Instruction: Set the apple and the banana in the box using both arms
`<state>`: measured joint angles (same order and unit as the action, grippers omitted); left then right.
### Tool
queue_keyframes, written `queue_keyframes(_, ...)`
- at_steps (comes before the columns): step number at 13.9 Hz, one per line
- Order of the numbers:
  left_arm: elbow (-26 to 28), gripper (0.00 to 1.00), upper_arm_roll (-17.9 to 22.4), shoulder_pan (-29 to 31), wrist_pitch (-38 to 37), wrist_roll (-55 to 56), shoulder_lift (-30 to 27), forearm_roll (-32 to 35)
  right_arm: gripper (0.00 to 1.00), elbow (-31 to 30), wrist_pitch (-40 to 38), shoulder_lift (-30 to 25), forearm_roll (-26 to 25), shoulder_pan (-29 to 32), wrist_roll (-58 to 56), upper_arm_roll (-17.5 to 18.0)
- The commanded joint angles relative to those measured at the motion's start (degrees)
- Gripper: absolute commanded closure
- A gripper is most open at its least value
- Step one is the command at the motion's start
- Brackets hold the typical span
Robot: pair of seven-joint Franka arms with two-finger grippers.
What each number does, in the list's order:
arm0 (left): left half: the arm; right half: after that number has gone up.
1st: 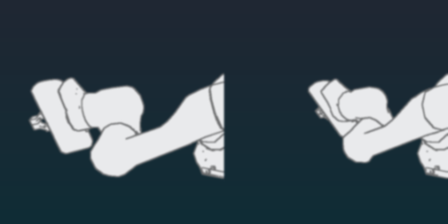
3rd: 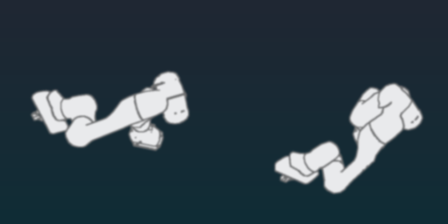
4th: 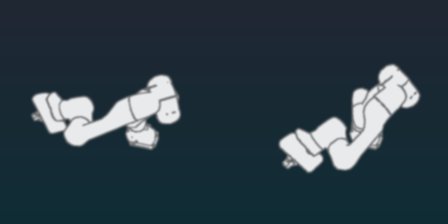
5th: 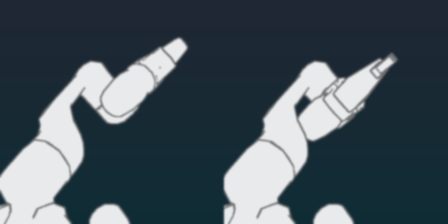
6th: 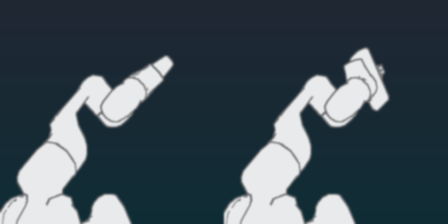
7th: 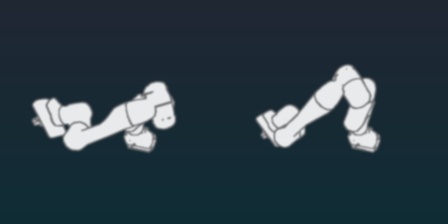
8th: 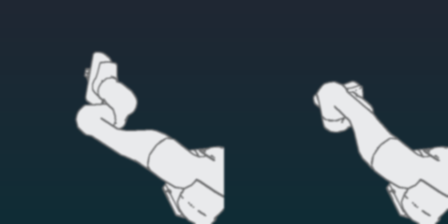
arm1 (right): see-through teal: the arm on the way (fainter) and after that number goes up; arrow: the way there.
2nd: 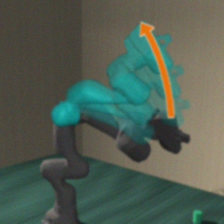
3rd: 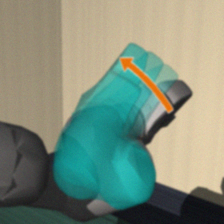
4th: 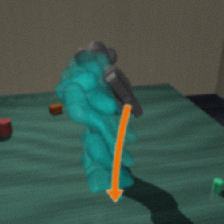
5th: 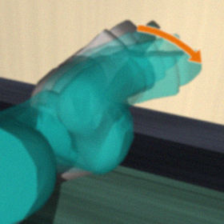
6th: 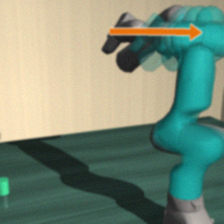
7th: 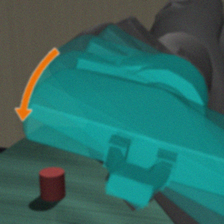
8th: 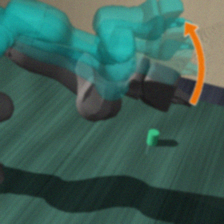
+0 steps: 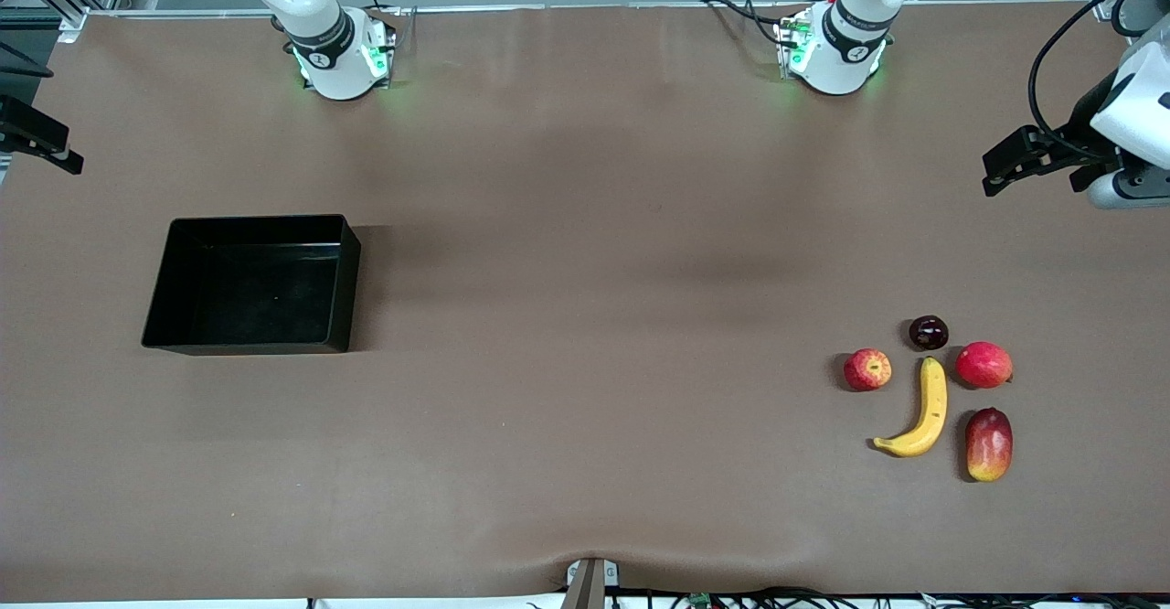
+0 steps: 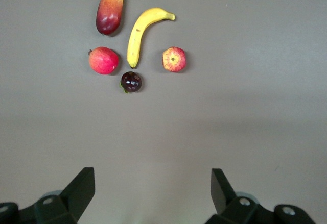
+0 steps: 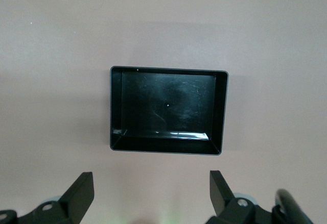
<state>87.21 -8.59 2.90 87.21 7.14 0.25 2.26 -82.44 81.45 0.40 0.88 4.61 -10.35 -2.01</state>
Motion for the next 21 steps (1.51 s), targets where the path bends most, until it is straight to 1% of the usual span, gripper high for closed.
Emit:
queue_keyframes(1, -0.72, 0.00, 0.06, 0.09, -1.08, -0.90, -0.34, -0.15, 0.00, 0.17, -0.15, 0.04, 0.00, 0.84, 0.24, 0.52)
queue_keyframes(6, -1.86, 0.00, 0.15, 0.09, -1.08, -0.12, -0.07, -0.32, 0.00, 0.17, 0.02, 0.04, 0.00, 0.84, 0.24, 0.52)
queue_keyframes(21, -1.25, 0.00, 0.24, 0.09, -1.17, 0.15, -0.34, -0.50, 0.00, 0.44, 0.02, 1.27, -0.44, 1.02, 0.24, 0.52)
